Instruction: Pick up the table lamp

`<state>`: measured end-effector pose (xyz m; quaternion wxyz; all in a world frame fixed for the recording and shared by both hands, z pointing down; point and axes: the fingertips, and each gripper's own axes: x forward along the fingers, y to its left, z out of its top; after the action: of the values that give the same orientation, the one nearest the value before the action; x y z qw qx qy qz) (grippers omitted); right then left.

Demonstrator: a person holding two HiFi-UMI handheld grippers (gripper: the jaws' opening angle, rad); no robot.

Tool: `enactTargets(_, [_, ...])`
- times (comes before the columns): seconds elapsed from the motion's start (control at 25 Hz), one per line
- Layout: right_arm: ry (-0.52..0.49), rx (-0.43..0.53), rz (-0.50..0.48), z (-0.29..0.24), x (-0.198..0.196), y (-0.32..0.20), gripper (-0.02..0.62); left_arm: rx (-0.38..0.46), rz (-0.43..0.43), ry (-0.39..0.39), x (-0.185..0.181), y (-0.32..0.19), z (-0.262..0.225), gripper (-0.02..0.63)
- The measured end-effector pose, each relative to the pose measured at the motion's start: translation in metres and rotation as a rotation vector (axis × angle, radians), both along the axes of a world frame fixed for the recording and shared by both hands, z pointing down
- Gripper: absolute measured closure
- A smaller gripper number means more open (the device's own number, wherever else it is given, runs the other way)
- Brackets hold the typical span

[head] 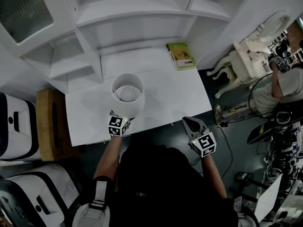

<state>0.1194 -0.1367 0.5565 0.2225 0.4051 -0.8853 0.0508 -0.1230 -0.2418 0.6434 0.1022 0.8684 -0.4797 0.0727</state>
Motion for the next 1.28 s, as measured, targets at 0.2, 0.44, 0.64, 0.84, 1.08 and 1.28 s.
enactTargets(0.2, [0.000, 0.010, 0.000, -0.005, -0.001, -0.001, 0.588, -0.018, 0.011, 0.010, -0.001, 0.004, -0.001, 0.495])
enactTargets(0.44, [-0.011, 0.014, -0.008, -0.008, -0.005, 0.000, 0.588, -0.029, 0.002, 0.029, -0.007, 0.011, -0.006, 0.498])
enactTargets(0.64, [-0.020, 0.017, -0.010, -0.009, -0.006, 0.000, 0.588, -0.004, 0.011, 0.047, -0.009, 0.012, -0.028, 0.497])
enactTargets(0.84, [-0.035, 0.027, 0.002, -0.011, -0.010, -0.002, 0.588, 0.003, 0.027, 0.070, -0.011, 0.014, -0.053, 0.497])
enactTargets(1.08, [-0.048, 0.010, 0.022, -0.006, -0.017, -0.002, 0.588, 0.033, 0.053, 0.070, -0.016, 0.021, -0.088, 0.497])
enactTargets(1.28, [-0.055, 0.019, 0.021, -0.007, -0.029, 0.004, 0.588, 0.061, 0.041, 0.078, -0.023, 0.031, -0.120, 0.497])
